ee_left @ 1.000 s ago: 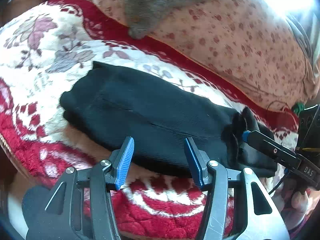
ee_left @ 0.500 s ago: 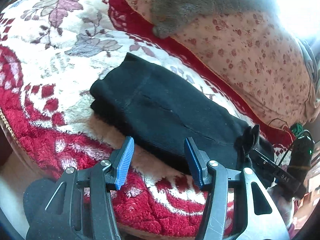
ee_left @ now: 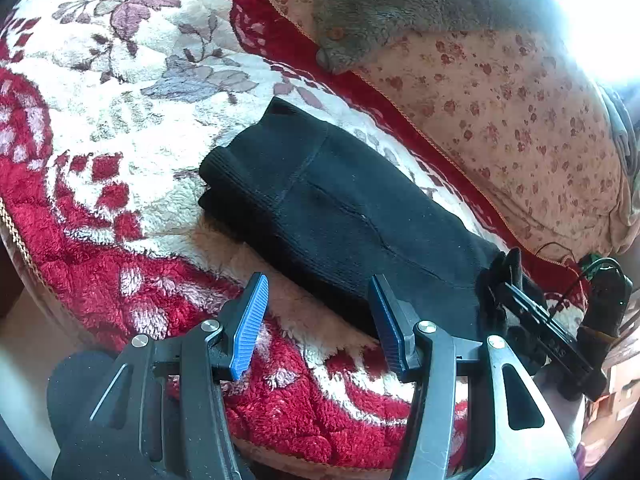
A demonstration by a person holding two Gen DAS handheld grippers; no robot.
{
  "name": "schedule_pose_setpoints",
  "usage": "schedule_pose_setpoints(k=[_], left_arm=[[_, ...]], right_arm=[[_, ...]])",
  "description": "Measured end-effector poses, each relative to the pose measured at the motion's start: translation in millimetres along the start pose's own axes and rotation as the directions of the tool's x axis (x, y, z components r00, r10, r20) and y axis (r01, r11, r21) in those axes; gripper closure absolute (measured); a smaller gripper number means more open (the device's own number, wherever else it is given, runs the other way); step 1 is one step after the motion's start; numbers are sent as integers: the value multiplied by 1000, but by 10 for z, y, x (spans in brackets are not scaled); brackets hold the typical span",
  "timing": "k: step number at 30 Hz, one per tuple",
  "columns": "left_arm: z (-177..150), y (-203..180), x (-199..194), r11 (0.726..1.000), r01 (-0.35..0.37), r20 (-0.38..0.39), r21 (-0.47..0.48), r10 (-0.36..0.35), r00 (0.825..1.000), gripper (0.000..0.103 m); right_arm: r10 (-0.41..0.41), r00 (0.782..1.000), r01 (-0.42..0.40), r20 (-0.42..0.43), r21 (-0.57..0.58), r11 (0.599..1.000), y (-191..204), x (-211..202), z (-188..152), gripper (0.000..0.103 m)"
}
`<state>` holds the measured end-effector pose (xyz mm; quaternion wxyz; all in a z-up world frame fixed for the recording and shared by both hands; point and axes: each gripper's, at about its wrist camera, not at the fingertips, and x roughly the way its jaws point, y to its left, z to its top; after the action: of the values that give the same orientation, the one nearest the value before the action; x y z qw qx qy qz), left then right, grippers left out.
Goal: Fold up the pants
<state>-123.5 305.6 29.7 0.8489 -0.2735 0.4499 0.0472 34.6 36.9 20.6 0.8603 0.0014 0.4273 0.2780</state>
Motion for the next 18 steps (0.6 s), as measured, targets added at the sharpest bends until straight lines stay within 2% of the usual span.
schedule_pose_setpoints(k=[2,5,8,10,12,13,15,17,18], left_arm=[[-1,8,0,1000,-2,1,-2,2,1000,51],[18,28,12,1000,-1,1,-11,1,1000,51],[51,86,10,999,2,10,-37,-2,1000,51],[65,122,10,999,0,12,-41,1,1000,51],[65,169,0,999,1,13,-52,-1,1000,51],[61,192,-9,998,6,15,-57,-5,1000,51],[55,238,-25,997,17,14,-69,-16,1000,51],[59,282,-32,995,34,21,-89,-33,999,51],[66,307,-33,994,43,26,-102,-40,999,51]], right_arm=[[3,1000,-3,4,-3,1000,-19,-12,3,91],[54,999,-54,-2,-11,998,8,-83,-2,96],[125,992,-126,-23,-30,992,134,-132,-29,96],[132,990,-135,-46,-56,989,226,-110,-72,96],[116,993,-118,-35,-69,991,274,-98,-70,96],[146,989,-147,-23,-62,987,300,-120,-41,96],[226,974,-227,-17,-52,973,396,-128,55,84],[267,963,-268,-29,-55,962,497,-51,165,53],[297,954,-299,-37,-49,953,544,19,237,51]])
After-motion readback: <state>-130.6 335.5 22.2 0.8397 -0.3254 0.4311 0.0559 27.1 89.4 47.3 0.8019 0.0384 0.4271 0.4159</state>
